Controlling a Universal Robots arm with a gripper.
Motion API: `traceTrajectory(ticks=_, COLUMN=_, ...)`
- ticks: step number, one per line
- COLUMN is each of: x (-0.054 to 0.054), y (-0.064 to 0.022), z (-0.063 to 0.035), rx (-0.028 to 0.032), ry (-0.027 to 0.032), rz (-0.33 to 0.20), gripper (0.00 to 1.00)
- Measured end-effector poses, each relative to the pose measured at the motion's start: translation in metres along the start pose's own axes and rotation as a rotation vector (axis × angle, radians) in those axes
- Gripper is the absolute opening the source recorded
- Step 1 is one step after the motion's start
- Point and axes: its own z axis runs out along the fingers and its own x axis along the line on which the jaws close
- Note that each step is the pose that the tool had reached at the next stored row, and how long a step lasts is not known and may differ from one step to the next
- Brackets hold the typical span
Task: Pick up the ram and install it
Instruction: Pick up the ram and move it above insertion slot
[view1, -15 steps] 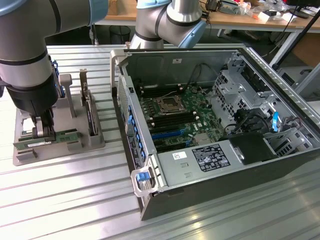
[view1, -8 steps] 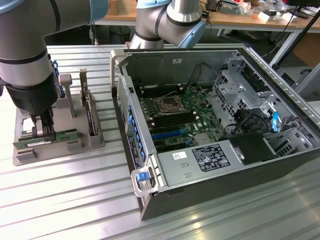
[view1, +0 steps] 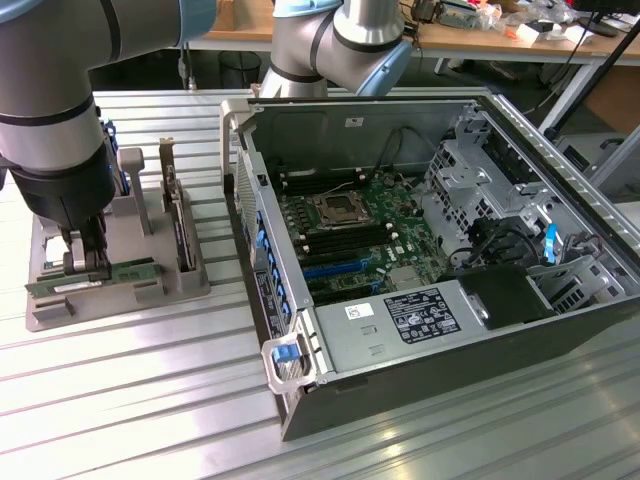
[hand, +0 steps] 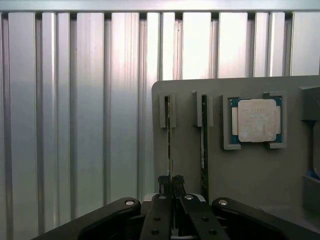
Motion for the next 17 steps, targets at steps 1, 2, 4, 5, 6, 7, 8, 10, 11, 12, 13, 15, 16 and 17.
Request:
traceTrajectory(ticks=1, x=0.0, y=0.0, z=-0.0002, rx=0.0, ry=0.0, rz=0.0, gripper=0.12)
traceTrajectory(ticks=2, x=0.0, y=0.0, z=-0.0005, rx=-0.0001, ry=0.0001, rz=0.0, gripper=0.12)
traceTrajectory(ticks=4, x=0.0, y=0.0, z=-0.001, rx=0.0, ry=0.0, rz=0.0, gripper=0.12)
traceTrajectory(ticks=5, x=0.0001, y=0.0, z=-0.0014, rx=0.0, ry=0.0, rz=0.0, gripper=0.12)
traceTrajectory(ticks=6, x=0.0001, y=0.0, z=-0.0017, rx=0.0001, ry=0.0, rz=0.0, gripper=0.12)
traceTrajectory(ticks=7, x=0.0001, y=0.0001, z=-0.002, rx=0.0, ry=0.0, rz=0.0, gripper=0.12)
traceTrajectory(ticks=8, x=0.0001, y=0.0001, z=-0.0023, rx=0.0, ry=0.0, rz=0.0, gripper=0.12)
traceTrajectory(ticks=10, x=0.0001, y=0.0001, z=-0.0027, rx=0.0, ry=0.0, rz=0.0, gripper=0.12)
traceTrajectory(ticks=11, x=0.0001, y=0.0001, z=-0.0029, rx=0.0, ry=0.0, rz=0.0, gripper=0.12)
traceTrajectory(ticks=12, x=0.0001, y=0.0001, z=-0.003, rx=0.0, ry=0.0, rz=0.0, gripper=0.12)
traceTrajectory(ticks=13, x=0.0001, y=0.0001, z=-0.0032, rx=0.0, ry=0.0, rz=0.0, gripper=0.12)
traceTrajectory(ticks=15, x=0.0002, y=0.0001, z=-0.0038, rx=0.0, ry=0.0, rz=0.0, gripper=0.12)
traceTrajectory(ticks=16, x=0.0002, y=0.0001, z=-0.0041, rx=0.0, ry=0.0, rz=0.0, gripper=0.12)
traceTrajectory(ticks=17, x=0.0002, y=0.0001, z=-0.0043, rx=-0.0001, ry=0.0, rz=0.0, gripper=0.12)
